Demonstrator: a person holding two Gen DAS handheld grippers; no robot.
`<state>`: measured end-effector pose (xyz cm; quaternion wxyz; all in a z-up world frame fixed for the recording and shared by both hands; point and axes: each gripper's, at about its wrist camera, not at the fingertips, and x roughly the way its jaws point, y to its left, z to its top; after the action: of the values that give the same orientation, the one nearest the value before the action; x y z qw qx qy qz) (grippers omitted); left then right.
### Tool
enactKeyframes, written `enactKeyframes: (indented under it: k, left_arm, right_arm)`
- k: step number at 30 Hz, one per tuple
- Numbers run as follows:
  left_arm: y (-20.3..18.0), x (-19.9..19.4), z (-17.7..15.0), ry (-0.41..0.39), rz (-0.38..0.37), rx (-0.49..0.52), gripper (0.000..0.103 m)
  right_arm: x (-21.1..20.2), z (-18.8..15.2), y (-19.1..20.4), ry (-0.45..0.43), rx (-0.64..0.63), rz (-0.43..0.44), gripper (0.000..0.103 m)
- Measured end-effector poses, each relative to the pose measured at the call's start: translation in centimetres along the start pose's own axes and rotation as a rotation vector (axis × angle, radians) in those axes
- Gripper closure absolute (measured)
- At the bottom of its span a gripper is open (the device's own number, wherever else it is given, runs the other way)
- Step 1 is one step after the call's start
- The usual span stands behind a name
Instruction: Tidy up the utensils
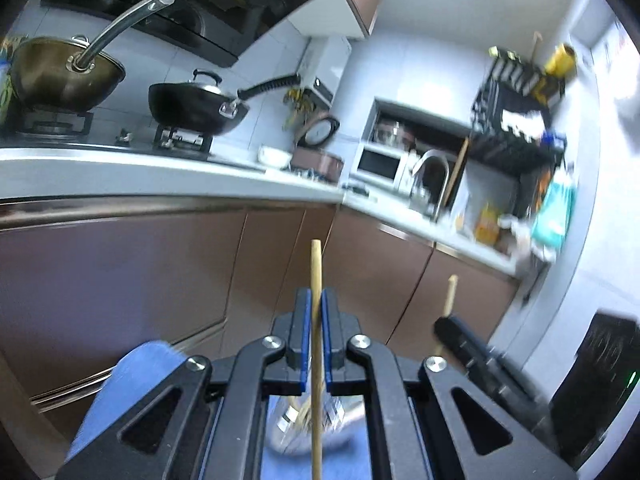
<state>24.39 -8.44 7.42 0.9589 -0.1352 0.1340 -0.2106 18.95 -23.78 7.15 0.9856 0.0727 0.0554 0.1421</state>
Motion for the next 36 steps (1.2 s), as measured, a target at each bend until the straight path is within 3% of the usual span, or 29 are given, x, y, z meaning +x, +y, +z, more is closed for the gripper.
enactKeyframes:
  k: [8, 20, 26, 32, 34, 36]
  left_arm:
    - [1.2, 7.8, 0.0, -0.086, -0.019, -0.073, 0.098]
    - [2.8, 13.9, -5.2, -0.123, 0.064, -0.068, 0.098]
    - [3.4, 13.4, -6.9, -0.114, 0.077, -0.062, 0.097]
    - [3.5, 10.1, -6.6, -0.104, 0.092, -0.051, 0.093]
    - [3.4, 8.4, -6.3, -0.095, 0.095, -0.039, 0.08]
    - [3.2, 6.9, -6.0, -0.081, 0.106, -0.035, 0.076]
  right_arm:
    - [6.6, -1.2, -2.4, -0.054, 0.009, -0.065, 0.098]
    - [9.3, -6.1, -4.3, -0.029, -0.032, -0.142, 0.098]
    - [7.9, -7.6, -4.2, 0.002, -0.042, -0.161, 0.097]
    - [5.4, -6.8, -4.0, 0.014, -0.046, -0.185, 0.082]
    - [4.1, -6.2, -3.7, 0.014, -0.048, -0.194, 0.08]
    - [3.1, -5.8, -3.4, 0.023, -0.047, -0.203, 0.077]
